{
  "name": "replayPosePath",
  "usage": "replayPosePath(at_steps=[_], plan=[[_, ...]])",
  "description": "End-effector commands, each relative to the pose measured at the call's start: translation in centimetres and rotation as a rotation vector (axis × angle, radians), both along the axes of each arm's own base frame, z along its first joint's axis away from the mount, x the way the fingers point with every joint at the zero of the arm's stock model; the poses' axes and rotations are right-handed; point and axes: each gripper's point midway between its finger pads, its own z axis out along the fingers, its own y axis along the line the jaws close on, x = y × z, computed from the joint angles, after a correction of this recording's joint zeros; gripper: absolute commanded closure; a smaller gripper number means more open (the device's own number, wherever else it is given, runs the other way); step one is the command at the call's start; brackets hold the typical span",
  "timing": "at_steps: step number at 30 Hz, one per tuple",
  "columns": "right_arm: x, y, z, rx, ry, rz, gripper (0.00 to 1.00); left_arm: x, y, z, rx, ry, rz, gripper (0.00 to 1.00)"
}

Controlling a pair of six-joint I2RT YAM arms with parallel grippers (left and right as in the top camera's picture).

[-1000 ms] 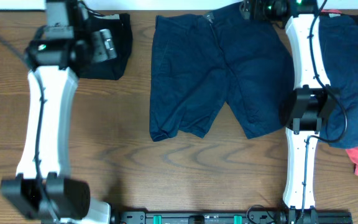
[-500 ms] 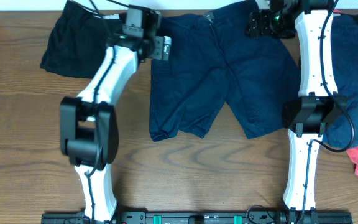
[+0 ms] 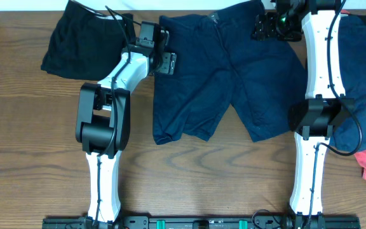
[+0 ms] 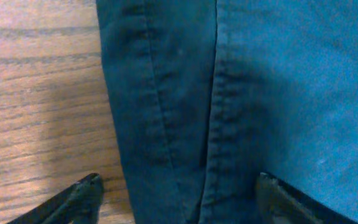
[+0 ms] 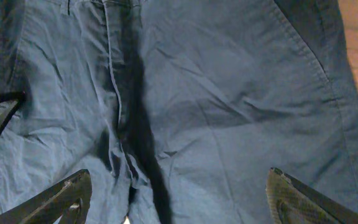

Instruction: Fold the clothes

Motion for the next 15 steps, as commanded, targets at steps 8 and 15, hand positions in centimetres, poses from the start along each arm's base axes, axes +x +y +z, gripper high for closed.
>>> replayPosePath(at_steps=[8,15], plan=[[-0.1,0.5,1.9,-0.007,-0.043,0.018,0.14,-1.6,0.8,-1.5,0.026,0.083,0.006,0.89],[-0.2,0.7,1.8,-0.001,-0.037,0.005,0.16,-5.2,5.5,-1.3,0.143,0.234,0.252,0.94]])
